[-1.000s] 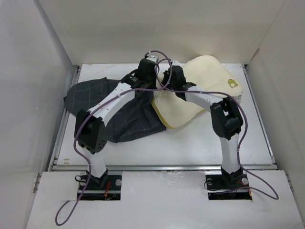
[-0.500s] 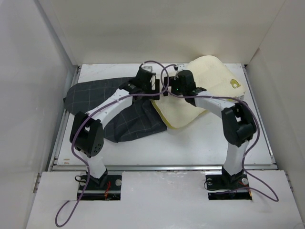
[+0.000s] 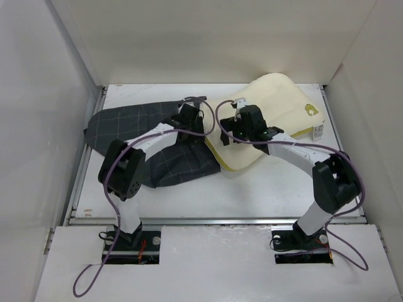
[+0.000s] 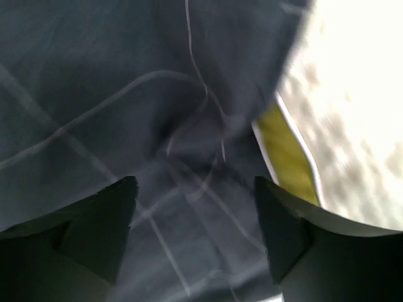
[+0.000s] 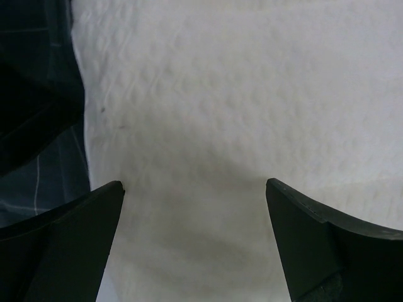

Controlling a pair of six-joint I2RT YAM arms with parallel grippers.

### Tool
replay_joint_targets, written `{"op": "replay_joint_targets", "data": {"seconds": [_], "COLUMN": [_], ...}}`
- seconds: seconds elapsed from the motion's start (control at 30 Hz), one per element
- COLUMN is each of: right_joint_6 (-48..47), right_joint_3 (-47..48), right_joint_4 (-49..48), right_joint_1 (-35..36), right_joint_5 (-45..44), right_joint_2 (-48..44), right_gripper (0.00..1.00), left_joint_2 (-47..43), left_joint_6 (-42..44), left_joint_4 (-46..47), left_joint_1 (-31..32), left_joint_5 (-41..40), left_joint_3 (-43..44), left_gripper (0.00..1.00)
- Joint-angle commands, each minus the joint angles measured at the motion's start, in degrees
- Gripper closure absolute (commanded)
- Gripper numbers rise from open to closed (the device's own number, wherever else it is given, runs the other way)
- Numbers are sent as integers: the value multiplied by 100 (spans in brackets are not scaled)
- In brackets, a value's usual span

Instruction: Put the pillow into the pillowcase

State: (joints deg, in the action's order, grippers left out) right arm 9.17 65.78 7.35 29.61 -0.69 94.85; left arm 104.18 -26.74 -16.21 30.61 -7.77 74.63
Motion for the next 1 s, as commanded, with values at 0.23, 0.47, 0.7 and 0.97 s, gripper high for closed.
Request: {"op": "replay_joint_targets", "data": {"seconds": [0.23, 0.47, 0.7, 0.97], "right_joint_6": [-249, -310, 138, 278], "right_joint_3": [-249, 241, 1305, 2236], "right_joint_4": [83, -497, -911, -1061], "right_joint_1": [388, 546, 546, 546], "right_joint_5": [-379, 112, -45, 324], "right_joint_2": [-213, 833, 965, 1369], "right_gripper": [0, 40, 100, 100], "left_joint_2": [710, -222, -715, -1198], "left_joint_6": [-226, -34, 239, 424], "left_joint_4": [-15, 196, -40, -383], "left_joint_1": [-11, 50, 515, 815], "left_joint_5": [-515, -261, 64, 338], "left_joint_3": [668, 245, 183, 183], "left_gripper": [89, 100, 100, 100]}}
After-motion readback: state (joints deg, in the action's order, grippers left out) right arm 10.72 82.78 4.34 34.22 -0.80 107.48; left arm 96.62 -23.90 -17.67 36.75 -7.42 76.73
